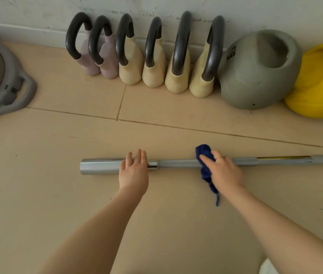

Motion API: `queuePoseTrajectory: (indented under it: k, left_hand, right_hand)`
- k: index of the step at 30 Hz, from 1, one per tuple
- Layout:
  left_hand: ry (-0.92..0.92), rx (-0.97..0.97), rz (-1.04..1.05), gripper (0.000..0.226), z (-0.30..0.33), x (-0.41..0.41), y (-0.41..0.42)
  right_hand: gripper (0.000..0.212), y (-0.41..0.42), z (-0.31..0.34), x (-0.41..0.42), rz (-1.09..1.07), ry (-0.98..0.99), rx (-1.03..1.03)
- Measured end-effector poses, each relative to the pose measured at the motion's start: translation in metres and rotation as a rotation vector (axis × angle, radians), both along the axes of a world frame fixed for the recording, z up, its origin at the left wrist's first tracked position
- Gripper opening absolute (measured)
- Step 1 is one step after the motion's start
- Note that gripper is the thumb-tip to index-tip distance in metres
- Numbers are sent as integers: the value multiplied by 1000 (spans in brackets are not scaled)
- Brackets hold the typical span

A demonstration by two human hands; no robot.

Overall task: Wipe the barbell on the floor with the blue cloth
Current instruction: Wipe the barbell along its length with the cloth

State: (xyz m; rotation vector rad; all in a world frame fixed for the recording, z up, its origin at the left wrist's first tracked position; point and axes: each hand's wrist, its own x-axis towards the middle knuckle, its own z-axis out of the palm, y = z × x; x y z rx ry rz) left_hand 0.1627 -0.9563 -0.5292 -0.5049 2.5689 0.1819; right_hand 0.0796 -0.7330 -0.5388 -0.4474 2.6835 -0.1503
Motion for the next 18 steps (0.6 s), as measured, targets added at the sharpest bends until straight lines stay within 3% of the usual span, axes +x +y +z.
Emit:
queuePoseTrajectory:
  k: [6,9,13,15,18]
  left_hand:
    - [-27,-141,-61,63,4,0,12]
    - [-14,-140,-170,66,3,-5,38]
    - [69,3,-394,70,-3,-19,88]
    - [87,43,-504,70,-3,-27,109]
    - [44,78,-551,67,-2,-37,136]
  right_hand:
    - [33,92,6,-28,-489,69,53]
    - [47,78,3,-16,-218,60,74]
    - [53,84,-4,-19,-53,-40,-106]
    - [41,110,-7,-32,-93,-46,-123]
    - [27,153,-11,-53,-364,58,-83]
